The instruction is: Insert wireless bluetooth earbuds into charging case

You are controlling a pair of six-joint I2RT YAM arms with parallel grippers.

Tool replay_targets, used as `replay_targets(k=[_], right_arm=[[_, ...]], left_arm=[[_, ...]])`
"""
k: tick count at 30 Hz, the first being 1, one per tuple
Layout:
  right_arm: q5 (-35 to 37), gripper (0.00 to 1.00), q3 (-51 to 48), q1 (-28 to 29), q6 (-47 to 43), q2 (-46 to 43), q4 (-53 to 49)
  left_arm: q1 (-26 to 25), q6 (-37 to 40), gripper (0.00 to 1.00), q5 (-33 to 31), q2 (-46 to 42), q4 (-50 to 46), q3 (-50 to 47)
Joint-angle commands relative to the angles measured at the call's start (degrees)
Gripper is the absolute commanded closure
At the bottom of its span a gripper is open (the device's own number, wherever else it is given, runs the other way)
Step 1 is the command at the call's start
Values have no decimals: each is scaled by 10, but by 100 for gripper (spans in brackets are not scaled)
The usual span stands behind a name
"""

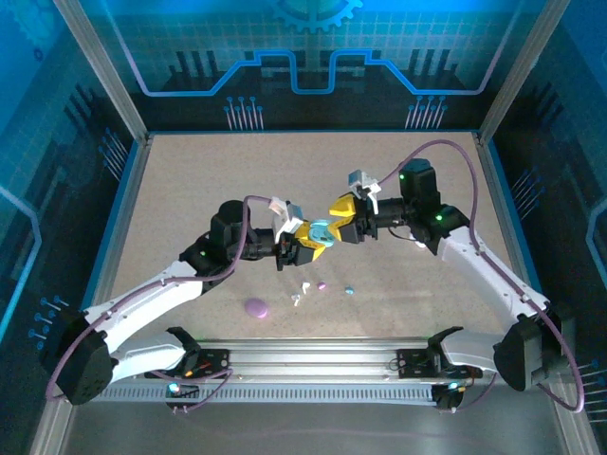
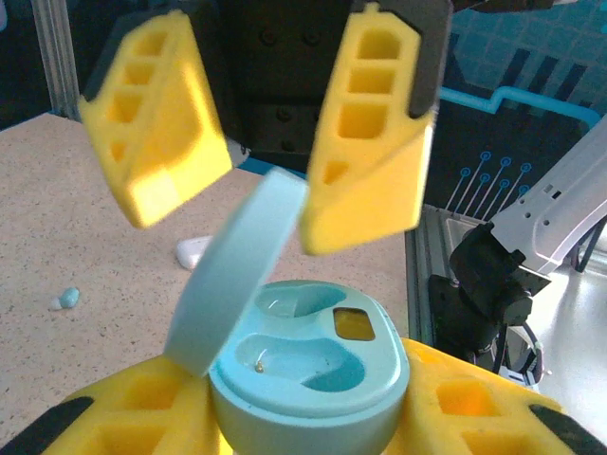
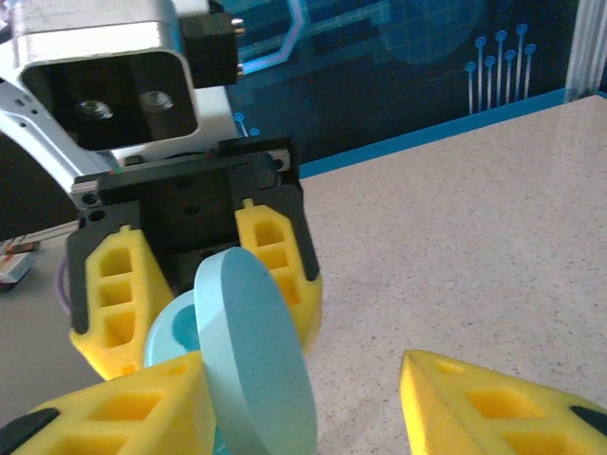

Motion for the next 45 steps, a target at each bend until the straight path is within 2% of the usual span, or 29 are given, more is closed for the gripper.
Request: replay_targets(k=[1, 5, 12, 16, 20, 24, 29, 37, 42, 45], right_arm=[[19, 52, 1, -2, -15, -11, 7], [24, 59, 15, 13, -56, -5, -26], [20, 66, 46, 22, -99, 12, -68], [27, 78, 53, 23, -107, 17, -76], [44, 83, 56, 27, -108, 16, -75], [62, 84, 47, 32, -98, 5, -51], [87, 84, 39, 37, -96, -3, -40], [99, 84, 31, 40, -105, -12, -42], [92, 84, 33, 40, -110, -11, -49], [89, 84, 34, 41, -111, -11, -52]], left_arm=[[-4, 13, 72, 27, 4, 16, 3], [-4, 4, 72, 35, 12, 28, 1], [-4, -3, 71, 40, 18, 47, -2], [-3, -3, 68, 35, 21, 49, -4], [-3, -4, 58, 7, 27, 59, -8], [-3, -17, 45, -9, 42, 70, -7], [-3, -32, 38, -3, 60, 82, 2], [-3, -51, 39, -3, 68, 121, -2], [-3, -48, 42, -1, 66, 123, -3], [-3, -47, 48, 2, 66, 122, -3]])
